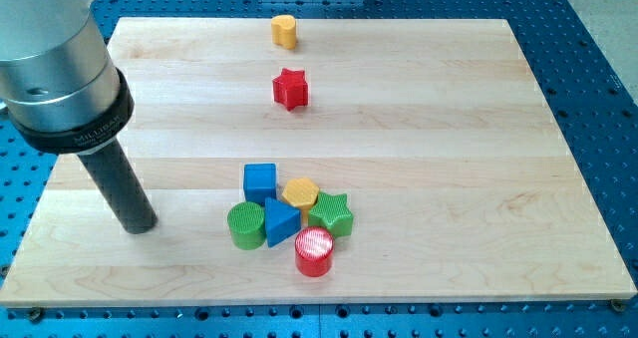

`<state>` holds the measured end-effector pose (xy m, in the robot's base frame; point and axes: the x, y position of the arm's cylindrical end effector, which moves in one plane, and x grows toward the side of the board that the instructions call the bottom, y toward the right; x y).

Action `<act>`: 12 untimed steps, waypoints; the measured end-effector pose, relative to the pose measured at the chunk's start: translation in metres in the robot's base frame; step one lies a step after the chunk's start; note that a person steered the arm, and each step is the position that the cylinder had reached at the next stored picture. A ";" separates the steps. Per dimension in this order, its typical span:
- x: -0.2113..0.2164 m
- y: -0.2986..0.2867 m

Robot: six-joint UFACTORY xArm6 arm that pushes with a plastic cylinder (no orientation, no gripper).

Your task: Move the red star into the group of blocks

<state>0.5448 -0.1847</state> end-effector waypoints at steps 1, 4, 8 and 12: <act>0.000 0.000; 0.002 0.002; -0.011 0.004; -0.255 0.140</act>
<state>0.2898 -0.0445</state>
